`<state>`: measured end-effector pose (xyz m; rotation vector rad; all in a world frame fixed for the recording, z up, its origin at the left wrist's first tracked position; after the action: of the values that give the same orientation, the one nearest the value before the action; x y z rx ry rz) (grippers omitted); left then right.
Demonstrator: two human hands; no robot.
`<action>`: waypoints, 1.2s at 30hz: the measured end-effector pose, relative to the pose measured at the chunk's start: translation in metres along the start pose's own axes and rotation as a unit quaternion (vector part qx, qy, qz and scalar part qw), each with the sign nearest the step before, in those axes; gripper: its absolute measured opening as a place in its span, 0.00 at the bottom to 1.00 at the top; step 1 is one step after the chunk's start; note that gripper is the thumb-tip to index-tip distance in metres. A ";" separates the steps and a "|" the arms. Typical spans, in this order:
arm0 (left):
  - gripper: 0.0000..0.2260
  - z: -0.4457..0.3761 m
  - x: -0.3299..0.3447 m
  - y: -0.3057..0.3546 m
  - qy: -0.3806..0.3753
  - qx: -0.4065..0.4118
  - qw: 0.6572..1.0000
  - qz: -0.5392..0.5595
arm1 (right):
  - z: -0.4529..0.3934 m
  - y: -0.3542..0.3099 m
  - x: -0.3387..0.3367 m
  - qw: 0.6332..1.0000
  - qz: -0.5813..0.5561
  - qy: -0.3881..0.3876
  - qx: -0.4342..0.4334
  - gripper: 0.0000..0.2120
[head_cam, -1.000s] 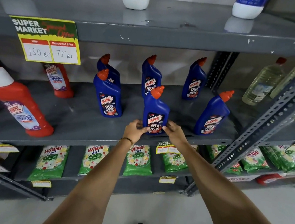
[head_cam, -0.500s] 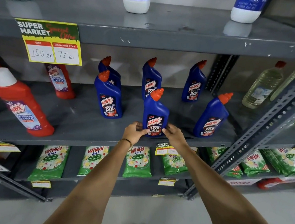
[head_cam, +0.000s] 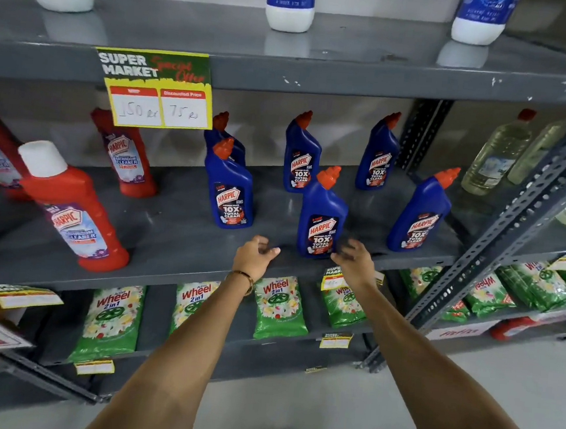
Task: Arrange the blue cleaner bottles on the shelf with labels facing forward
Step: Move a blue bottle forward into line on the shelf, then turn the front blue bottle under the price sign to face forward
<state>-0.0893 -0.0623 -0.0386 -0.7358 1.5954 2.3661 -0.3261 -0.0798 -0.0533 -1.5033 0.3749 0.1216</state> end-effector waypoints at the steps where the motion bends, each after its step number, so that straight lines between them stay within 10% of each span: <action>1: 0.19 0.001 -0.009 -0.006 -0.002 0.000 1.000 -0.006 | 0.007 0.000 0.003 1.000 0.009 0.020 0.001 0.27; 7: 0.19 0.000 -0.060 -0.039 0.009 -0.004 1.000 -0.023 | 0.049 -0.011 0.043 0.997 0.036 0.056 -0.032 0.17; 36: 0.22 -0.082 -0.100 -0.024 -0.052 -0.029 0.992 0.113 | -0.034 -0.075 0.200 0.981 -0.035 -0.188 -0.036 0.31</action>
<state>0.0302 -0.1158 -0.0321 -0.4544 1.6496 2.5701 -0.1212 -0.1487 -0.0462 -1.5241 0.0131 0.3613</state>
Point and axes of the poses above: each hand's wrist, its own z-axis away from the middle knuckle, its own x-axis out of the palm, y = z × x, the point moved 7 cm from there along -z, towards the middle knuckle, and after that the axes turned 11 degrees about -x, right-handed, at the moved point
